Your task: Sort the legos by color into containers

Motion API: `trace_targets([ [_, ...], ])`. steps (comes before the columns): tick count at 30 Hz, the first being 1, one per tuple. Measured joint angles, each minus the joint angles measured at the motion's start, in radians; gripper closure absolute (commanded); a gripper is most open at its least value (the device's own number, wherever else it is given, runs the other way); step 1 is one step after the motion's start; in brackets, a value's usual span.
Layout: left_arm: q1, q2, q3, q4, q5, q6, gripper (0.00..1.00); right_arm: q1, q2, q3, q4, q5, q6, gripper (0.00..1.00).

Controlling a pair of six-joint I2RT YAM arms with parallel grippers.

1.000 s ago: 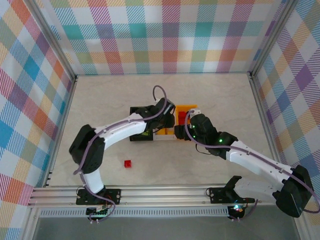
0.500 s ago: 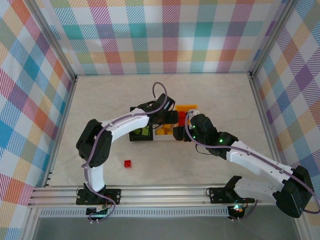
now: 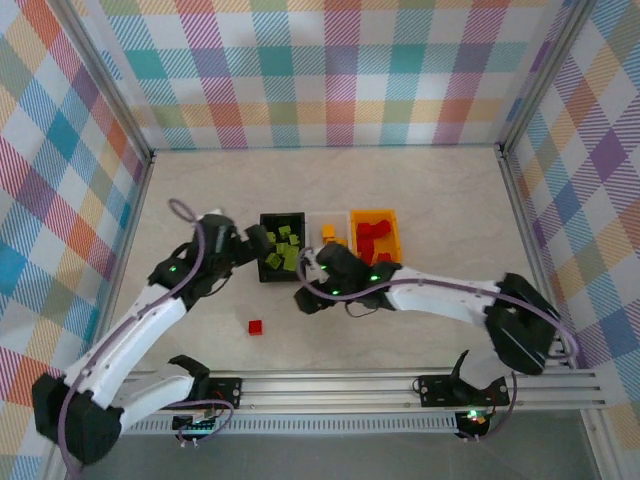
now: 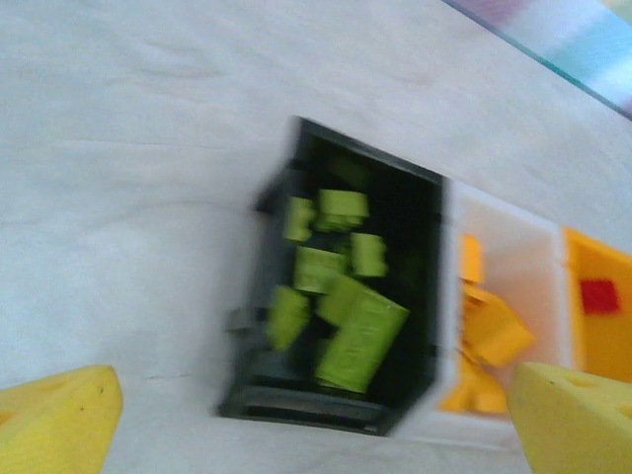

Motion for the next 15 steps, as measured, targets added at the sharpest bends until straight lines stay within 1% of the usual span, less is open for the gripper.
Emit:
trace_targets([
  [2, 0.077, -0.041, -0.029, -0.030, 0.014, 0.000, 0.00, 0.051, 0.095, 0.074, 0.005, -0.011, -0.014, 0.25],
  [4, 0.142, -0.049, -0.043, -0.058, 0.033, 0.000, 0.00, 0.097, 0.181, 0.146, 0.007, -0.020, -0.027, 0.25],
  [7, 0.210, -0.031, -0.051, -0.063, 0.079, -0.001, 0.00, 0.148, 0.302, 0.256, 0.003, -0.024, -0.050, 0.24],
  [11, 0.258, -0.013, -0.066, -0.059, 0.132, -0.006, 0.00, 0.186, 0.428, 0.375, -0.019, -0.017, -0.078, 0.24],
  [15, 0.267, -0.007, -0.075, -0.056, 0.166, -0.011, 0.00, 0.193, 0.507, 0.455, -0.059, 0.008, -0.109, 0.23],
])
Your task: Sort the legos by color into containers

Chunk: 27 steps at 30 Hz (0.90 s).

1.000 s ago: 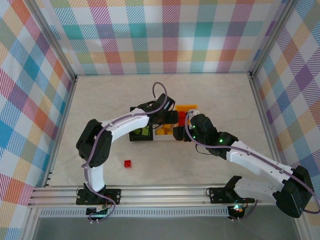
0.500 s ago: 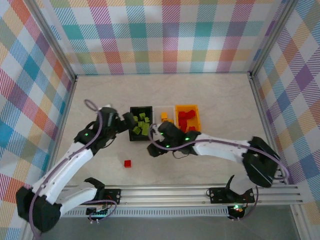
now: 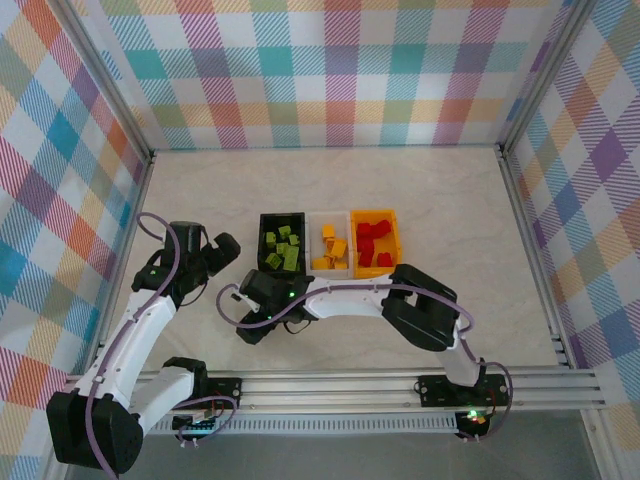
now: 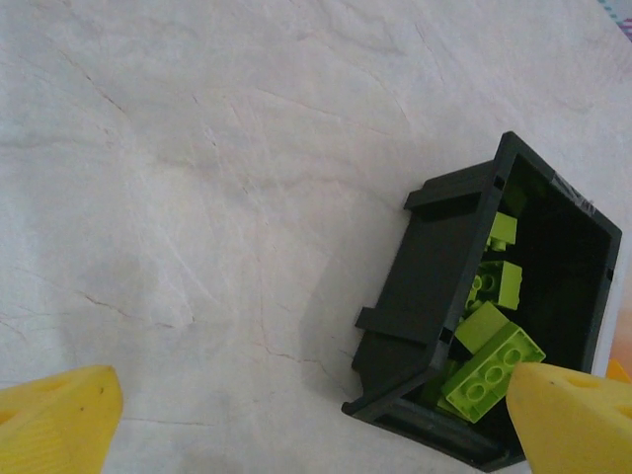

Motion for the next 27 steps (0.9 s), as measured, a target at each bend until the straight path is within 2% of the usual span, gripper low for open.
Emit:
trace_targets([
  [4, 0.003, 0.001, 0.000, 0.003, 0.021, -0.001, 0.00, 0.010, 0.029, 0.024, -0.037, 0.023, -0.030, 0.24],
  [8, 0.007, 0.013, -0.001, 0.024, 0.035, -0.004, 0.00, 0.033, 0.066, 0.064, -0.072, 0.053, -0.054, 0.30],
  [16, 0.007, 0.023, -0.007, 0.031, 0.052, -0.012, 0.00, 0.047, 0.083, 0.084, -0.092, 0.102, -0.082, 0.50],
  [19, 0.007, 0.023, -0.007, 0.032, 0.060, -0.012, 0.00, 0.047, 0.082, 0.077, -0.085, 0.112, -0.082, 0.55],
  [23, 0.007, 0.023, -0.007, 0.034, 0.071, -0.011, 0.00, 0.047, 0.051, 0.022, -0.040, 0.127, -0.081, 0.58],
  [27, 0.003, 0.023, -0.007, 0.049, 0.085, -0.010, 0.00, 0.045, -0.074, -0.138, -0.015, 0.162, -0.063, 0.61],
])
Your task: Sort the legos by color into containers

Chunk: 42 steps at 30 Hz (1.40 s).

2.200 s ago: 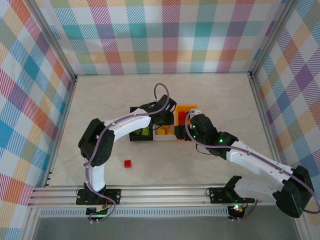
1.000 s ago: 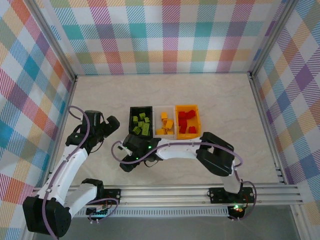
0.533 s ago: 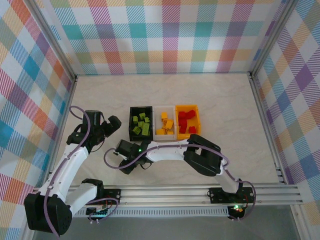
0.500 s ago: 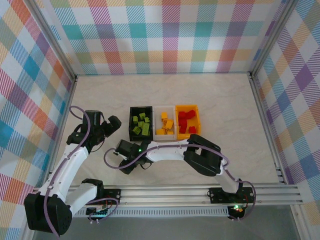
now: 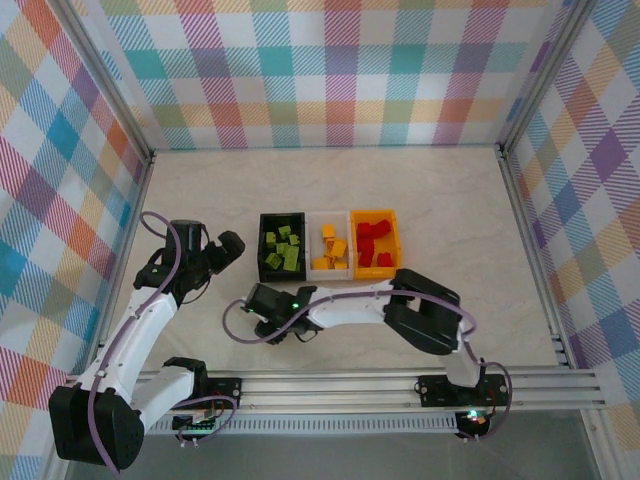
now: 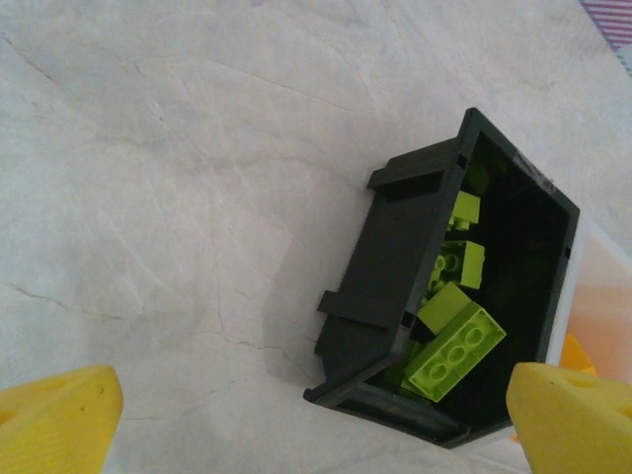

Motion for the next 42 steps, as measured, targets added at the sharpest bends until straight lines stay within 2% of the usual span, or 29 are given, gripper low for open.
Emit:
trace_targets([
  [5, -0.051, 0.013, 0.000, 0.012, 0.001, -0.001, 0.00, -0.047, -0.256, -0.193, 0.006, 0.039, 0.036, 0.62],
  [8, -0.113, 0.033, 0.000, 0.040, -0.004, -0.002, 0.00, -0.160, -0.420, -0.264, 0.005, 0.052, 0.063, 0.62],
  [10, -0.151, 0.047, 0.000, 0.055, -0.006, -0.003, 0.00, -0.273, -0.502, -0.290, 0.005, 0.055, 0.087, 0.63],
  [15, -0.189, 0.066, 0.000, 0.072, -0.010, -0.005, 0.00, -0.534, -0.542, -0.307, -0.018, 0.063, 0.147, 0.63],
  [19, -0.190, 0.067, 0.000, 0.077, -0.021, -0.005, 0.00, -0.631, -0.501, -0.307, -0.061, 0.086, 0.183, 0.62],
  [26, -0.190, 0.067, 0.000, 0.077, -0.032, -0.005, 0.00, -0.706, -0.430, -0.304, -0.086, 0.124, 0.203, 0.52],
  [29, -0.190, 0.067, 0.000, 0.076, -0.040, -0.005, 0.00, -0.719, -0.393, -0.272, -0.089, 0.130, 0.211, 0.43],
  [31, -0.190, 0.067, 0.000, 0.074, -0.049, -0.005, 0.00, -0.724, -0.372, -0.244, -0.088, 0.136, 0.214, 0.34],
  [35, -0.190, 0.066, 0.000, 0.060, -0.077, -0.005, 0.00, -0.727, -0.368, -0.230, -0.076, 0.142, 0.209, 0.25],
  [37, -0.190, 0.060, 0.000, 0.051, -0.099, -0.005, 0.00, -0.727, -0.395, -0.243, -0.061, 0.147, 0.210, 0.19],
  [38, -0.190, 0.055, 0.001, 0.050, -0.111, -0.004, 0.00, -0.727, -0.416, -0.254, -0.052, 0.150, 0.210, 0.13],
  [39, -0.190, 0.048, 0.002, 0.051, -0.128, -0.001, 0.00, -0.727, -0.451, -0.271, -0.046, 0.157, 0.210, 0.02],
  [42, -0.190, 0.028, 0.005, 0.063, -0.187, 0.023, 0.00, -0.727, -0.581, -0.327, -0.012, 0.182, 0.205, 0.00],
])
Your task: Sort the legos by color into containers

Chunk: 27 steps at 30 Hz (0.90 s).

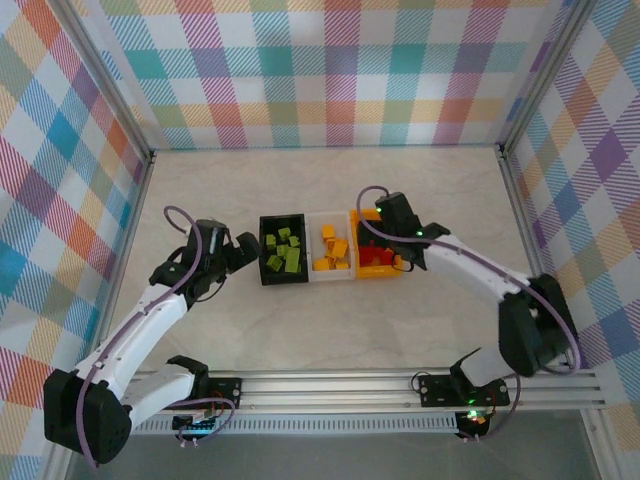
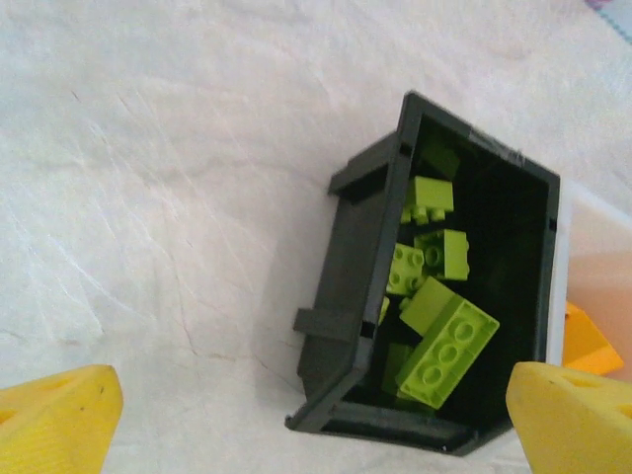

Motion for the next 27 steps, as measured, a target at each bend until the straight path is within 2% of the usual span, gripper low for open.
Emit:
trace_targets([
  [3, 0.000, -0.014, -0.001, 0.053, -0.064, 0.051, 0.00, 0.000, -0.107, -0.042, 0.041, 0.038, 0.000, 0.00],
  [8, 0.004, -0.018, -0.064, 0.269, -0.195, 0.211, 0.00, -0.006, -0.194, -0.119, 0.109, 0.082, -0.022, 0.00],
  [11, 0.057, 0.049, -0.092, 0.370, -0.235, 0.323, 0.00, -0.022, -0.225, -0.175, 0.134, 0.089, -0.022, 0.00],
  [16, 0.163, 0.237, -0.130, 0.544, -0.239, 0.495, 0.00, -0.067, -0.260, -0.227, 0.146, 0.092, -0.021, 0.00],
  [22, 0.173, 0.380, -0.286, 0.834, -0.215, 0.628, 0.00, -0.120, -0.302, -0.247, 0.159, 0.094, -0.022, 0.00],
  [27, 0.188, 0.462, -0.263, 0.887, -0.139, 0.678, 0.00, -0.175, -0.352, -0.309, 0.237, 0.135, -0.076, 0.00],
])
